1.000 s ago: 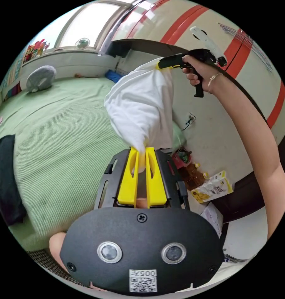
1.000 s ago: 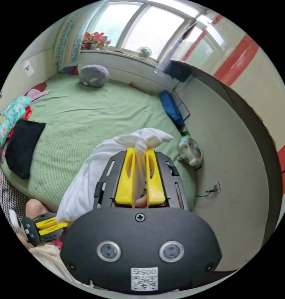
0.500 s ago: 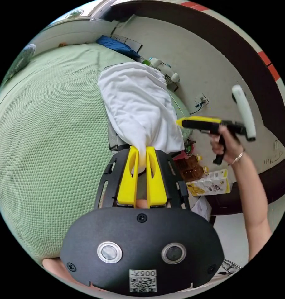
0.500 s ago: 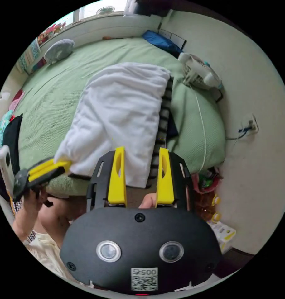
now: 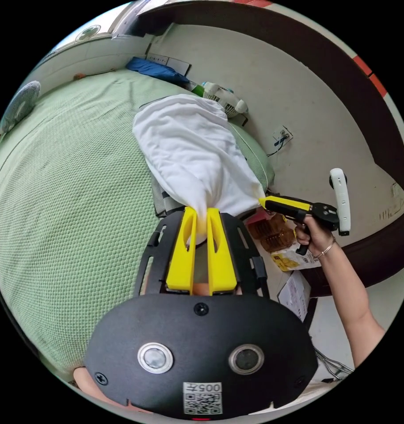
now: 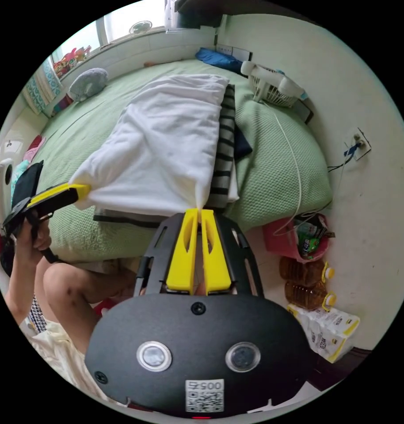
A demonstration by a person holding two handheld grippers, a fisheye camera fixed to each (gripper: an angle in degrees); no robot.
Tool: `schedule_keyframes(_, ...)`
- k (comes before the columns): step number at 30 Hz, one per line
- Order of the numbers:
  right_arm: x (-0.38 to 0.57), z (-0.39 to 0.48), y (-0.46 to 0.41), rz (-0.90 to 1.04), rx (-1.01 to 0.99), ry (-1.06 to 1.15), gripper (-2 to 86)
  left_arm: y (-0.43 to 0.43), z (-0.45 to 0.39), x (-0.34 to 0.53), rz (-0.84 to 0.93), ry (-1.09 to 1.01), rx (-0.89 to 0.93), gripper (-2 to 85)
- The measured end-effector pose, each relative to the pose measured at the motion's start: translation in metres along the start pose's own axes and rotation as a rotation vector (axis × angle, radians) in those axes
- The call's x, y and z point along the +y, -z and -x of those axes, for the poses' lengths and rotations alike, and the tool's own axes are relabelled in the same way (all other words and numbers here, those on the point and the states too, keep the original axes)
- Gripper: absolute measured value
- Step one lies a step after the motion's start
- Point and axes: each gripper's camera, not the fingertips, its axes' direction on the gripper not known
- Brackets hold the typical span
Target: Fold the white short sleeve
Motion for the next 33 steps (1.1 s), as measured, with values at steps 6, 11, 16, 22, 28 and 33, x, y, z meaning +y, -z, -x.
schedule_keyframes(6,0.018,-0.022,-0.024,0.034,-0.097,-0.115,-1.6,0.003,0.019,0.014,0.060,0.044,0.020,3.5)
schedule_keyframes(11,0.032,-0.015,-0.041,0.006,-0.102,-0.146,-1.4,0.050,0.056,0.035,0.050,0.107,-0.066,0.4)
schedule_keyframes(16,0.056,0.010,-0.006,-0.103,-0.148,-0.078,-1.3,0.139,0.111,0.078,-0.040,0.173,-0.169,-0.5)
schedule_keyframes(22,0.070,0.109,0.032,-0.135,-0.064,0.218,-1.0,0.258,0.189,0.181,-0.148,0.402,-0.308,-0.7)
schedule_keyframes(28,0.060,0.251,0.033,-0.216,-0.303,0.394,-0.9,0.326,0.203,0.284,-0.164,0.564,-0.369,-0.7)
schedule_keyframes(33,0.043,0.383,0.010,-0.264,-0.438,0.470,-0.9,0.376,0.202,0.369,-0.230,0.743,-0.357,-0.6)
